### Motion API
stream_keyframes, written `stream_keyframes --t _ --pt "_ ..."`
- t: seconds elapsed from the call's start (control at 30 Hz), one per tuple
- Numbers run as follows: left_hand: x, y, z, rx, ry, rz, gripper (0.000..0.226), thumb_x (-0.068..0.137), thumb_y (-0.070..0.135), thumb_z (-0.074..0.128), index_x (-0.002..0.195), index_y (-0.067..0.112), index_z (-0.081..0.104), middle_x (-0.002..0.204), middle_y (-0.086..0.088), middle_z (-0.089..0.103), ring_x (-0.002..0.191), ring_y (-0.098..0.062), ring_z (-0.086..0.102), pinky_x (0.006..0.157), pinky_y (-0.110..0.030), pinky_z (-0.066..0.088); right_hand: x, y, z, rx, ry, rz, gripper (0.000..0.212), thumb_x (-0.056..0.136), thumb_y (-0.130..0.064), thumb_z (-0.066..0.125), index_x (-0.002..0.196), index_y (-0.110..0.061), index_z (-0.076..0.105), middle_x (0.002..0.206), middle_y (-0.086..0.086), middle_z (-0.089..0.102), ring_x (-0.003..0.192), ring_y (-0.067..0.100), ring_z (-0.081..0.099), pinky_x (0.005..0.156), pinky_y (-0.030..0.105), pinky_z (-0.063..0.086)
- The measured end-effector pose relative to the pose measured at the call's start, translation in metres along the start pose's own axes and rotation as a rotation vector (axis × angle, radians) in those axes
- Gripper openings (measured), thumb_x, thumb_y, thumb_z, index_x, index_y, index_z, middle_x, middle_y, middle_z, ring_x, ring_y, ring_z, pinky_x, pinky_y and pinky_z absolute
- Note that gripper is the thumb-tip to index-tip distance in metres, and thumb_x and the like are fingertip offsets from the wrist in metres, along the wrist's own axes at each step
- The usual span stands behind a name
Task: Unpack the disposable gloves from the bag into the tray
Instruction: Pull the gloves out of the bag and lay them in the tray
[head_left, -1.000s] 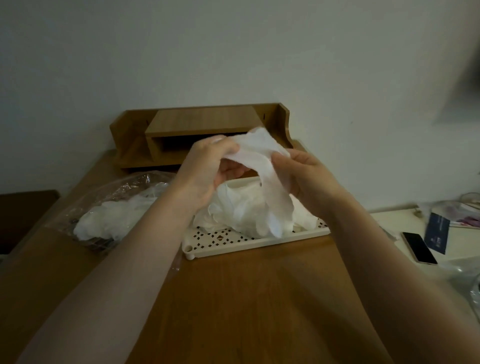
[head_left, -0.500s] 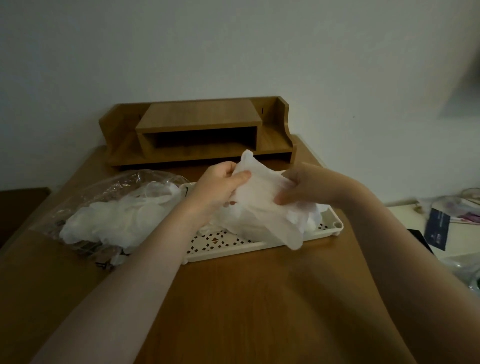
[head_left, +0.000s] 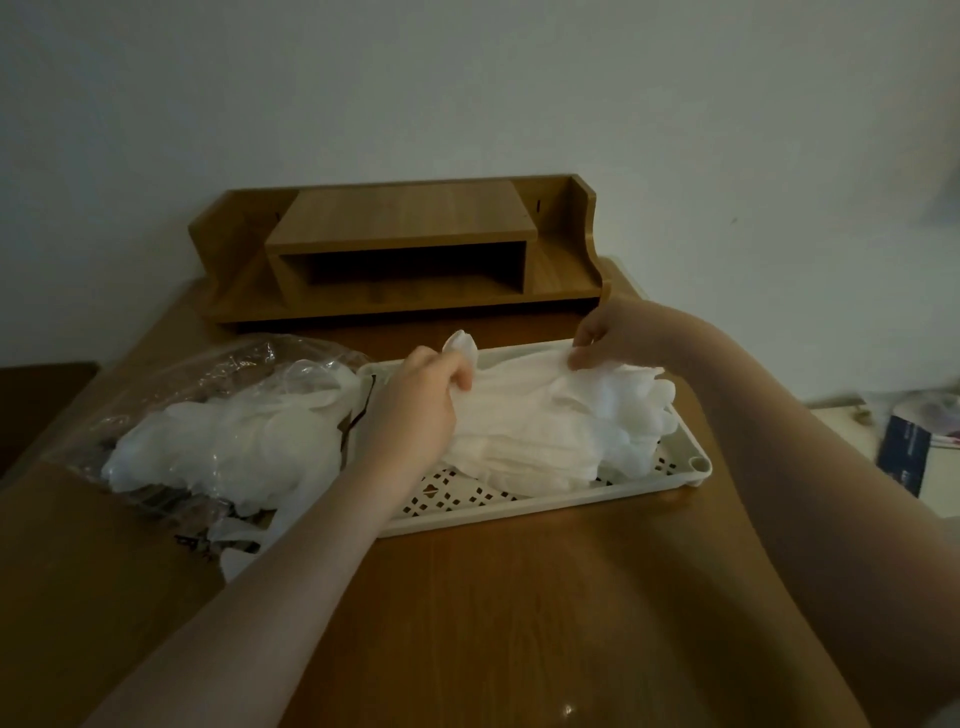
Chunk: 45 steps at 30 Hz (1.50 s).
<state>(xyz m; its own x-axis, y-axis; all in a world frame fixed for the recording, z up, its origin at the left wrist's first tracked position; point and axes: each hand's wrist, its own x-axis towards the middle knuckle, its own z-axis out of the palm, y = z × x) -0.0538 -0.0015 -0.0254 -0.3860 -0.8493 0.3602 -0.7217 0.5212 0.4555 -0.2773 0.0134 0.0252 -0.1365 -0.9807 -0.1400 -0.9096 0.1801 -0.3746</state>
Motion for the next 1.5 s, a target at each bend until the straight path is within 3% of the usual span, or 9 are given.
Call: stream_keyframes --t 0.27,0.37,0.53,0.7,0.9,1.1,1.27,1.37,1.5 --pt "0.001 -0.003 -0.002 0.302 -0.151 -0.019 0.048 0.092 0.035 0.052 0.136 0.019 0.041 0.128 -0.003 0.041 0.102 -0.019 0.051 0.068 -0.023 0.039 -0.006 -0.015 0.036 -0.186 0.422 -0.124 0.031 0.093 -0.023 0.058 0.123 -0.021 0.055 0.132 0.003 0.049 0.123 0.026 0.045 0.104 0.039 0.039" --pt "0.002 0.001 -0.003 0.311 -0.122 0.004 0.051 0.092 0.040 0.052 0.136 0.016 0.041 0.129 -0.003 0.043 0.105 -0.020 0.053 0.071 -0.024 0.043 -0.019 -0.025 0.051 -0.241 0.286 -0.337 0.024 0.094 -0.027 0.053 0.117 -0.024 0.059 0.129 -0.002 0.052 0.120 0.019 0.046 0.102 0.032 0.035" --pt "0.005 0.012 -0.008 0.024 -0.088 -0.038 0.041 0.097 0.023 0.046 0.138 0.016 0.043 0.134 -0.002 0.044 0.101 -0.015 0.054 0.075 -0.022 0.039 -0.017 -0.012 0.057 -0.364 0.144 -0.265 0.041 0.094 -0.016 0.047 0.133 -0.031 0.050 0.140 -0.004 0.049 0.133 0.020 0.035 0.115 0.037 0.015" --pt "0.013 0.020 -0.011 -0.130 -0.062 -0.097 0.042 0.096 0.014 0.049 0.138 0.017 0.043 0.141 -0.002 0.042 0.122 -0.017 0.045 0.084 -0.017 0.031 -0.019 -0.002 0.045 -0.413 0.312 -0.337 0.022 0.097 -0.023 0.049 0.112 -0.026 0.064 0.117 -0.003 0.061 0.114 0.020 0.046 0.109 0.032 0.022" --pt "0.007 0.016 -0.003 0.072 -0.155 -0.079 0.052 0.095 0.022 0.051 0.143 0.013 0.034 0.140 -0.007 0.037 0.105 -0.020 0.052 0.078 -0.022 0.036 -0.040 0.018 0.033 -0.398 0.479 -0.487 0.014 0.080 -0.004 0.070 0.085 -0.017 0.066 0.083 0.002 0.060 0.081 0.022 0.051 0.077 0.029 0.034" --pt "-0.001 0.005 0.004 0.279 -0.237 -0.074 0.048 0.093 0.030 0.054 0.134 0.008 0.041 0.136 -0.010 0.034 0.080 -0.015 0.049 0.061 -0.023 0.037 -0.051 0.025 0.045 -0.612 0.219 -0.341 0.015 0.091 -0.014 0.056 0.087 -0.029 0.053 0.097 -0.010 0.056 0.109 0.019 0.043 0.108 0.033 0.022" --pt "-0.006 0.007 -0.010 0.386 -0.169 -0.044 0.049 0.091 0.042 0.051 0.132 0.015 0.048 0.134 -0.009 0.033 0.105 -0.023 0.050 0.072 -0.028 0.044 -0.062 0.007 0.034 -0.375 0.317 -0.266 0.009 0.090 -0.027 0.046 0.089 -0.022 0.054 0.087 -0.006 0.051 0.096 0.016 0.044 0.108 0.037 0.027" --pt "-0.009 0.030 -0.012 0.353 0.071 0.180 0.040 0.096 0.025 0.044 0.135 0.015 0.047 0.142 -0.007 0.033 0.123 -0.024 0.039 0.095 -0.033 0.038 -0.053 -0.011 0.041 -0.236 0.383 -0.283 0.024 0.097 -0.030 0.043 0.114 -0.017 0.055 0.113 0.000 0.055 0.107 0.017 0.048 0.100 0.029 0.034" --pt "0.001 0.031 0.023 0.372 -0.279 0.309 0.048 0.102 0.025 0.027 0.148 0.011 0.023 0.156 -0.007 0.018 0.144 -0.019 0.012 0.117 -0.032 0.005 -0.029 -0.020 0.087 -0.376 0.082 -0.280 0.057 0.099 -0.046 0.029 0.149 -0.020 0.023 0.157 0.002 0.021 0.146 0.023 0.012 0.119 0.042 0.004"
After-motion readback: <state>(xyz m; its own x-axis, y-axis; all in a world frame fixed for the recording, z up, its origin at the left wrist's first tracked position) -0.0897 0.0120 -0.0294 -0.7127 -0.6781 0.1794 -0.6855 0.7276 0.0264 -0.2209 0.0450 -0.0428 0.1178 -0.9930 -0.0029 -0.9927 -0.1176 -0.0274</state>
